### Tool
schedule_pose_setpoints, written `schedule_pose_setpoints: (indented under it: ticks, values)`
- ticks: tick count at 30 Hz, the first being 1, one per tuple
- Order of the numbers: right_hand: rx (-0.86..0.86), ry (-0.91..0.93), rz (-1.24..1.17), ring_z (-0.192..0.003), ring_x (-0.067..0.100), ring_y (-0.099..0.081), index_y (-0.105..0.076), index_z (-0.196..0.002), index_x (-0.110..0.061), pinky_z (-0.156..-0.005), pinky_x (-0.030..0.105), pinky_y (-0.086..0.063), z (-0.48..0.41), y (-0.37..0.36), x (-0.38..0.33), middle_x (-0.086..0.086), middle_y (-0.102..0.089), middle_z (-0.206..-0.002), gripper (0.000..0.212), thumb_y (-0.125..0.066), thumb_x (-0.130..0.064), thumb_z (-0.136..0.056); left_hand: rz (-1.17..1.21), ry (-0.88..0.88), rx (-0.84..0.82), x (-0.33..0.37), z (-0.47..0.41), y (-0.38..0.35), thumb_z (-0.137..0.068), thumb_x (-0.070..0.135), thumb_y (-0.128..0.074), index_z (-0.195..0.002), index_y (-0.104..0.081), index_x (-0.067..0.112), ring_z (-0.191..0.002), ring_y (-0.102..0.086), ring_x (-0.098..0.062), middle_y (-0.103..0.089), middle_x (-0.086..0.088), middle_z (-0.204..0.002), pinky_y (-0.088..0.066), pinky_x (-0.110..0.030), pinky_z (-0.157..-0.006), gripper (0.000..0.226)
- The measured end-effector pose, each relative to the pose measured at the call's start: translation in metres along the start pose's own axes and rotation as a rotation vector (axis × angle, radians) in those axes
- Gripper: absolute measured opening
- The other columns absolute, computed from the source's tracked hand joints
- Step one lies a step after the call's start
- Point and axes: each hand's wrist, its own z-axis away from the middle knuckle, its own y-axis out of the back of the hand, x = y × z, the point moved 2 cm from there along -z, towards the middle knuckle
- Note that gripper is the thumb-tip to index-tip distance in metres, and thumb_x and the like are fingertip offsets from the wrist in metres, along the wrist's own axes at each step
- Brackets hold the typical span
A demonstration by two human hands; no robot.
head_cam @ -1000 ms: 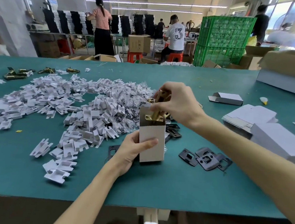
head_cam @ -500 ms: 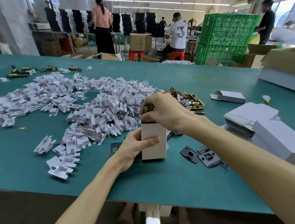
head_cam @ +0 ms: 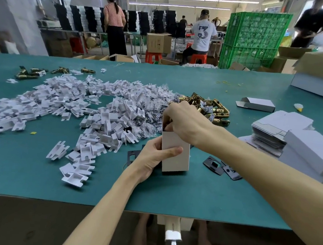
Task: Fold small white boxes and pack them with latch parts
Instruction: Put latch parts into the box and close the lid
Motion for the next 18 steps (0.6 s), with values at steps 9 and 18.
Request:
schedule_pose_setpoints:
  ticks: [9,18]
  values:
    - [-0.101,0.057,0.064,-0.079,0.031,-0.069,-0.081,-0.094,-0.013,-0.059,0.031,-0.050,-0.003,0.006,0.001,0.011,-0.075,-0.095,0.024,-0.067,0.005,-0.087,-0.024,0.019,-0.001,0.001,0.000,-0.001,-0.077,0.016,-0.086,-0.118,-0.072,0.006,-0.103,-0.073,-0.024,-0.077,-0.014,-0.116,-0.059,-0.031,-0.084,0.045]
    - [-0.251,0.082,0.160,-0.073,0.023,-0.063,-0.081,-0.096,-0.018,-0.048,0.022,-0.042,-0.009,0.011,-0.003,0.006,-0.074,-0.094,0.043,-0.057,0.015,-0.082,-0.005,0.019,0.010,0.001,0.000,0.001,-0.078,0.015,-0.084,-0.119,-0.071,0.005,-0.101,-0.073,-0.023,-0.076,-0.016,-0.117,-0.060,-0.032,-0.082,0.044]
